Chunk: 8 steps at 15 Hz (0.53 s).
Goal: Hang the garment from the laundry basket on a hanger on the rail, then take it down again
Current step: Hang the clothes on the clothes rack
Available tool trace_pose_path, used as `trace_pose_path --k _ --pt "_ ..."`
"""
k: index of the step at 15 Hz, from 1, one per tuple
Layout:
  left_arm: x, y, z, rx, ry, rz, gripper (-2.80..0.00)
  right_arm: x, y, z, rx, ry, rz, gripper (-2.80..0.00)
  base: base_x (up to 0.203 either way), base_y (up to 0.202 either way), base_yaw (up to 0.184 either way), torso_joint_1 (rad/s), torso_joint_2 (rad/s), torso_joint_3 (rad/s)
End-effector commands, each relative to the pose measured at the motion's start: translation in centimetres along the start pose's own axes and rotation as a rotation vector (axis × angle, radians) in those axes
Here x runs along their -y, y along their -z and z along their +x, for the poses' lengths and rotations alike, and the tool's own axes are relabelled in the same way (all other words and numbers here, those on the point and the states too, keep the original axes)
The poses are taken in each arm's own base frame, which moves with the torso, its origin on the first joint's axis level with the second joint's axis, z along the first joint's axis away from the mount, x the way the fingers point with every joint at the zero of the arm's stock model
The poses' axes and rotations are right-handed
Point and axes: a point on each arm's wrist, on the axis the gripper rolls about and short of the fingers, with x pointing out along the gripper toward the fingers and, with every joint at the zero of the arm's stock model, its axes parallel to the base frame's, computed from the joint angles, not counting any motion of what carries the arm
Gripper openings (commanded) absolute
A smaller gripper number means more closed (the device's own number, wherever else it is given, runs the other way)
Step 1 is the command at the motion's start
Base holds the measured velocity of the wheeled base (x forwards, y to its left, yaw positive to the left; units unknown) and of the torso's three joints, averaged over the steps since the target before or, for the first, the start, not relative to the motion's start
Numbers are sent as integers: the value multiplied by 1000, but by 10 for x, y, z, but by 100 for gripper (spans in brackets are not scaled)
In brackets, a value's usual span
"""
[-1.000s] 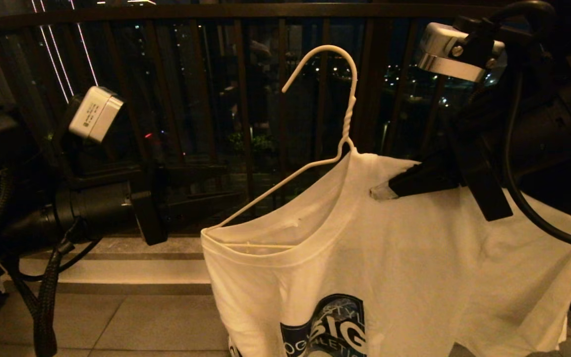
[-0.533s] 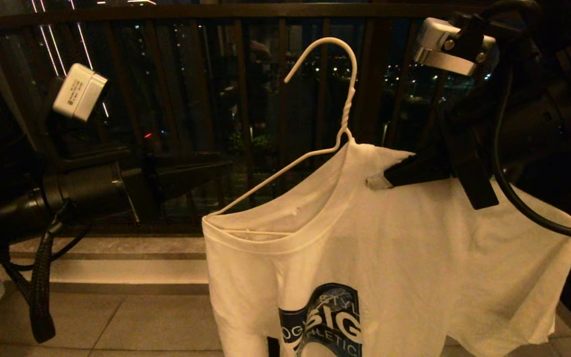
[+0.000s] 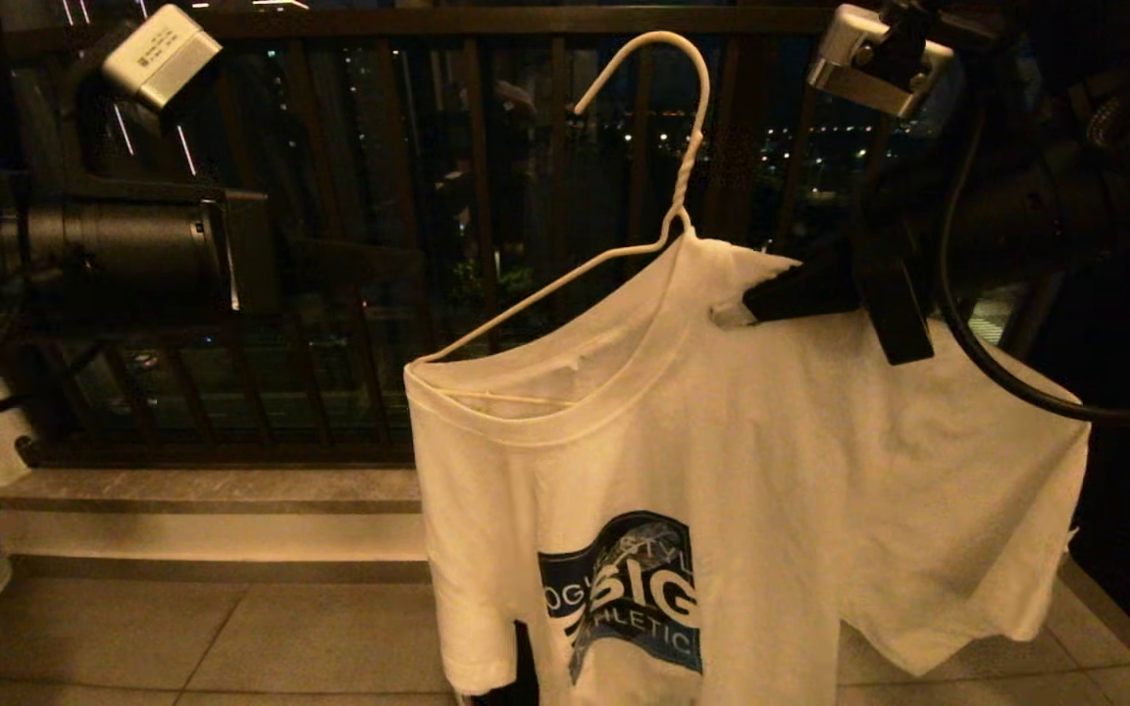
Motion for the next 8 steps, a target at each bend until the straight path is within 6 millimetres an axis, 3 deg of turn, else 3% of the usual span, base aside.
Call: trace_pose_path --k 1,8 --pt "7 -2 -5 -55 -16 -55 -280 4 -2 1 29 14 5 -280 0 0 0 0 0 0" --pt "9 -18 1 -55 -210 -113 -280 15 -7 1 124 76 76 -280 0 0 0 0 0 0"
